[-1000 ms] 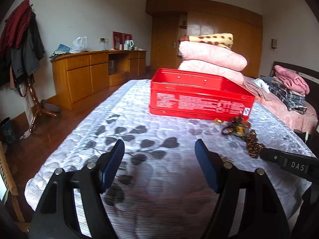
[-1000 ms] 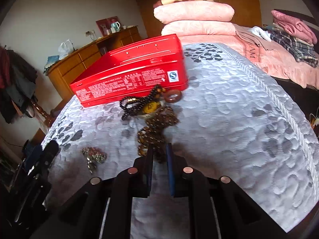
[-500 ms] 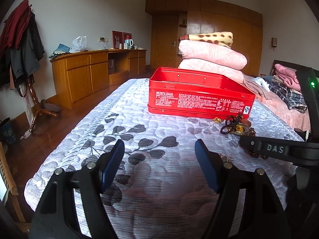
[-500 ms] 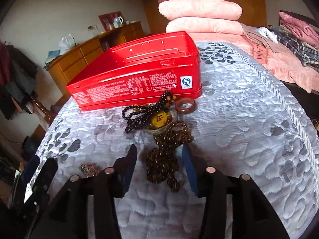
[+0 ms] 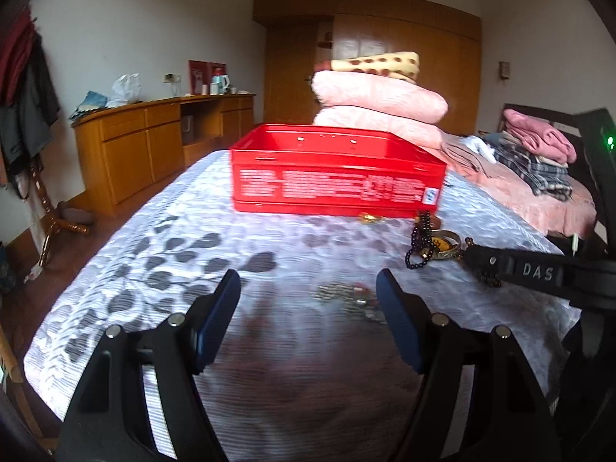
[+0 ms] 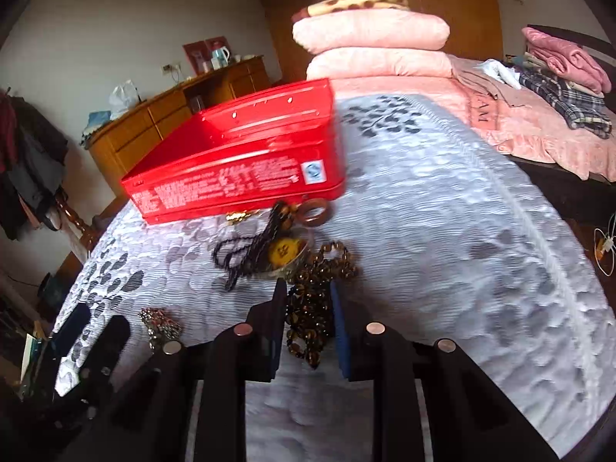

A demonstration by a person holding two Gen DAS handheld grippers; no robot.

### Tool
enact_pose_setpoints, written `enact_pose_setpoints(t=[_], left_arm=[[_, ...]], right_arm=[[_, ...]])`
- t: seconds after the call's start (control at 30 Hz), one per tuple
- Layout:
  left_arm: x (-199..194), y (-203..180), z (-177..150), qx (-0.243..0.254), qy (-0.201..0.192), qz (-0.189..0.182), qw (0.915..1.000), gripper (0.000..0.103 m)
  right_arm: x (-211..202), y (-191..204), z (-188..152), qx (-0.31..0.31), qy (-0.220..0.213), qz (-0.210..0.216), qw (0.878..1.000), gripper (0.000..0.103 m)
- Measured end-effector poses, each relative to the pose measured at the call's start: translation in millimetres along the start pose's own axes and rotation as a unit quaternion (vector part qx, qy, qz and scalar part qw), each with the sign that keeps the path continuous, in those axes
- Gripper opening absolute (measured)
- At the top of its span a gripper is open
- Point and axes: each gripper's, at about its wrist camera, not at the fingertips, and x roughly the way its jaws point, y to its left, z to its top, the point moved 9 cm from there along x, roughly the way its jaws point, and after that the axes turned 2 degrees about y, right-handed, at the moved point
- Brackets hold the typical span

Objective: Organize jewelry
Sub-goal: 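Grasp the silver chain with the left tool while the right grips the bead necklace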

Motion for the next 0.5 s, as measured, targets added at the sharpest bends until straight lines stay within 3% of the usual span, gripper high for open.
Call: enact_pose_setpoints(t=[0.27, 0.33, 0.5], left_arm=[[17, -22, -5, 0.002, 0.032, -0.004, 0.9995, 0.065], [27, -24, -10, -0.006, 0.065, -0.008, 0.9979, 0.049], [36, -24, -10, -0.008, 0.088, 0.006, 0.9961, 0.044]], right_arm=[[0, -8, -3, 0.001, -0.006, 0.029, 1.000, 0.022], [1, -8, -4, 0.000, -0.005, 0.035, 0.999, 0.022], [3, -10, -5, 0.001, -0.006, 0.048, 0.999, 0.023]])
